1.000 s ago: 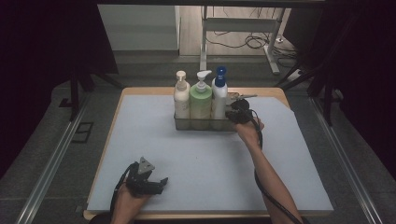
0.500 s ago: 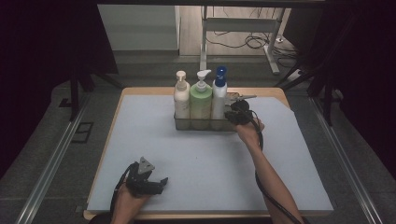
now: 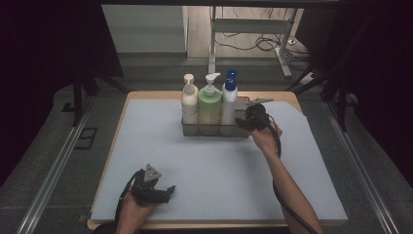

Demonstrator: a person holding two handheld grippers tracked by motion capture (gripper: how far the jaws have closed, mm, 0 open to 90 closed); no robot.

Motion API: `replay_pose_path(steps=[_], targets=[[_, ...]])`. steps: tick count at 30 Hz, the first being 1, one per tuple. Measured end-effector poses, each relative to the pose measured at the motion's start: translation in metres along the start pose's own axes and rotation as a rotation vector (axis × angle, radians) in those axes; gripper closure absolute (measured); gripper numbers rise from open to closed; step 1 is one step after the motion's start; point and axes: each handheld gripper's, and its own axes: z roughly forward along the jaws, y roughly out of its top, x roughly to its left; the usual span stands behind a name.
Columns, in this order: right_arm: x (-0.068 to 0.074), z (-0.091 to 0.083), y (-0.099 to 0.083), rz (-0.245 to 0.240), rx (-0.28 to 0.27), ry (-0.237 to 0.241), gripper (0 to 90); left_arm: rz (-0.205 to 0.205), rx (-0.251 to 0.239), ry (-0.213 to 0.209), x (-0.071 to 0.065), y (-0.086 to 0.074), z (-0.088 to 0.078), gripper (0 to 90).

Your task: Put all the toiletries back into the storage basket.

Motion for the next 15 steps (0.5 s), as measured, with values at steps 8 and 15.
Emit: replay_pose_path(steps=[8,15], targets=[[-0.002,-0.021,-0.002,-0.024,-0.032,0.051,37.6,-0.003,-0.002,-0.001,0.0,0.0,0.0,12.3],[0.002,-0.035,-0.008,-0.056,-0.038,0.102,29.9,-0.003,-0.002,-0.001,0.0,0.0,0.0,12.3]])
